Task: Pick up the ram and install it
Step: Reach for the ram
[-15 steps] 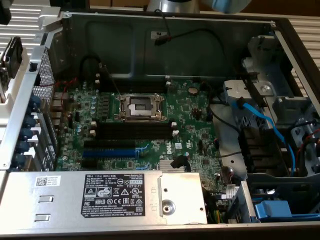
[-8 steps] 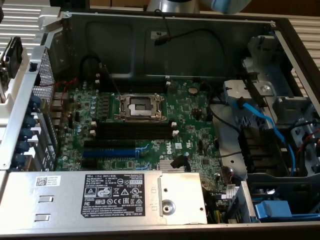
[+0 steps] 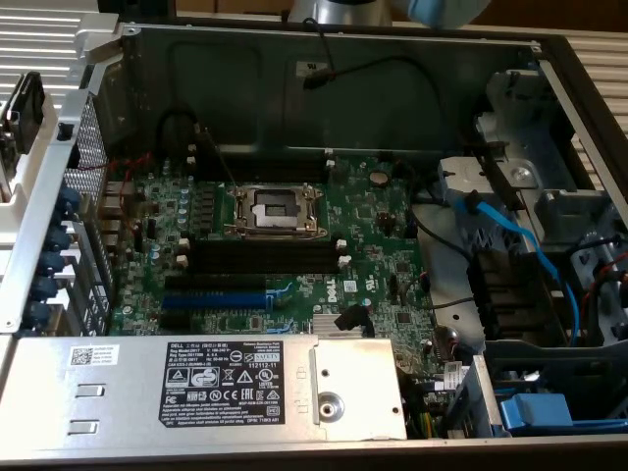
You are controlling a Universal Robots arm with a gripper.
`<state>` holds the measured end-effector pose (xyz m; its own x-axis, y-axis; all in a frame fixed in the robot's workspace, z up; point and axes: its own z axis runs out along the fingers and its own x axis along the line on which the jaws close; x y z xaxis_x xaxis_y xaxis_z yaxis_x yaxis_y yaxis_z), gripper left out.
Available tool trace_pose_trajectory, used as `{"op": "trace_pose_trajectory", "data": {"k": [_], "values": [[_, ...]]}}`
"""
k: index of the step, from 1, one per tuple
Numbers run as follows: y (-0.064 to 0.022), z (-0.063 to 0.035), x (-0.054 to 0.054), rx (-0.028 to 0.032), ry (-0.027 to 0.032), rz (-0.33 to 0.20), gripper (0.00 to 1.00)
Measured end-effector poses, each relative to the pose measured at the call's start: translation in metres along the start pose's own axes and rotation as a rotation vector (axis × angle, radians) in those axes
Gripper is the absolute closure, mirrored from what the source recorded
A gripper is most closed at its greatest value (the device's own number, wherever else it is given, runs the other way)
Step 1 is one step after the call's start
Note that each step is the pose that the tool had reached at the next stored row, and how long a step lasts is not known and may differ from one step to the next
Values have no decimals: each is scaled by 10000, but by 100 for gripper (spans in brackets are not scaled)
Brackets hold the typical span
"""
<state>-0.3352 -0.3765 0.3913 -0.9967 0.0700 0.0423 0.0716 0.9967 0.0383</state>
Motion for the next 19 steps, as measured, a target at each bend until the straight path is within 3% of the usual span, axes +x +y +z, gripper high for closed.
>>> {"op": "trace_pose_trajectory", "data": {"k": [10, 19], "values": [[11, 41, 457, 1, 2, -25, 90], [21, 110, 725, 8, 8, -183, 90]]}}
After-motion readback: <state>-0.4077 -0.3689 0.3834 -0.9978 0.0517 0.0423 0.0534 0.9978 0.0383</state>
